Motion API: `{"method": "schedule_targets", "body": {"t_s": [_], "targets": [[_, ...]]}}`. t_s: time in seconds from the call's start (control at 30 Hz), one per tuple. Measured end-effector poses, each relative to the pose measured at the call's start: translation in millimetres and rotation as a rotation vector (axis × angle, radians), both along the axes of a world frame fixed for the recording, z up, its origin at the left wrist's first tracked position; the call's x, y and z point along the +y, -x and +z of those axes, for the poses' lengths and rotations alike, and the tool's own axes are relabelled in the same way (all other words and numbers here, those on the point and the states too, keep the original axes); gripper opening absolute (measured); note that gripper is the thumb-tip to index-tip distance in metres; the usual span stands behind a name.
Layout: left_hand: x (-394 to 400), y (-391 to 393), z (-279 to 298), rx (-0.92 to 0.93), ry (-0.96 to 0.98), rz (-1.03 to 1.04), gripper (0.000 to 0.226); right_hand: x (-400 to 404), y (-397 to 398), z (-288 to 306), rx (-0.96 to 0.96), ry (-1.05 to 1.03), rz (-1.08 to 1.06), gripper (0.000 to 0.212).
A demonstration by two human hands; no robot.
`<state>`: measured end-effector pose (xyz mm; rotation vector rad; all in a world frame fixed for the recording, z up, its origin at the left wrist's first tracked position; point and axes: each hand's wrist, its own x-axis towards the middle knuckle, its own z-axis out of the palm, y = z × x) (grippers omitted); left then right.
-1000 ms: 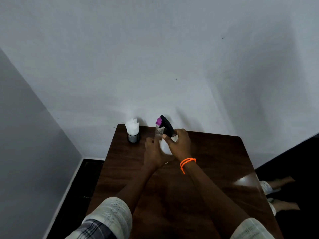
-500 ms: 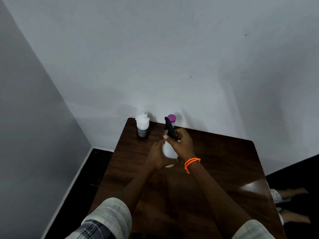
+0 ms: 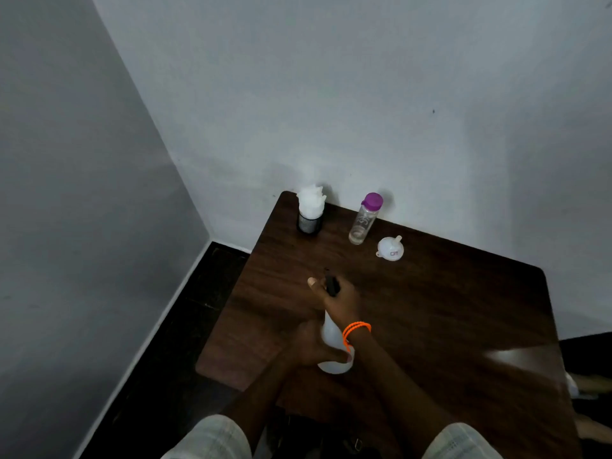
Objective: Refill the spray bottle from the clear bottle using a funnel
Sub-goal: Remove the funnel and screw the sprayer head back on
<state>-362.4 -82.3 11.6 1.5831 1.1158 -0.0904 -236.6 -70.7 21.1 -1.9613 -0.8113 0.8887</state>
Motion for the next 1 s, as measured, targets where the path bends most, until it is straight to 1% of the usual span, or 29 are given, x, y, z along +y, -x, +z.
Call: {"method": "schedule_targets", "body": {"t_s": [0.07, 0.2, 0.27, 0.33, 0.47, 0.63, 0.7, 0.77, 0.87, 0.93, 1.0], "targets": [[-5.4, 10.1, -9.1, 0.027, 0.014, 0.03, 0.084, -2.0, 10.4, -12.8, 0.019, 0.018, 0.004, 0.031], [-12.8, 25.1, -21.4, 0.066, 0.081, 0.065, 0.078, -4.6, 27.5, -24.9, 0.042, 0.083, 0.049, 0.034], [-17.1, 30.6, -23.0, 0.087, 0.095, 0.098, 0.081, -4.0, 33.3, -30.2, 0.028, 0.106, 0.076, 0.034], [-19.5, 32.2, -22.8, 0.103, 0.095, 0.126, 0.084, -3.0, 37.1, -34.9, 0.004, 0.134, 0.101, 0.038], [-19.8, 33.7, -30.1, 0.105, 0.12, 0.132, 0.088, -1.1, 43.9, -44.9, -0.026, 0.165, 0.149, 0.043], [-20.3, 33.4, -43.1, 0.114, 0.145, 0.15, 0.07, 1.8, 48.4, -40.4, -0.065, 0.178, 0.243, 0.042], [-21.1, 33.0, -44.7, 0.11, 0.15, 0.161, 0.072, 2.8, 47.9, -38.8, -0.077, 0.196, 0.264, 0.043], [-21.5, 32.6, -42.4, 0.108, 0.156, 0.169, 0.076, 4.2, 47.1, -39.1, -0.085, 0.213, 0.277, 0.043], [-21.7, 31.8, -41.3, 0.109, 0.158, 0.173, 0.074, 5.6, 47.2, -39.2, -0.092, 0.263, 0.284, 0.042], [-21.2, 31.2, -40.7, 0.111, 0.159, 0.16, 0.073, 6.0, 47.0, -42.1, -0.1, 0.283, 0.258, 0.043], [-20.9, 31.1, -41.9, 0.11, 0.166, 0.135, 0.076, 6.0, 45.5, -45.3, -0.099, 0.308, 0.224, 0.043]]}}
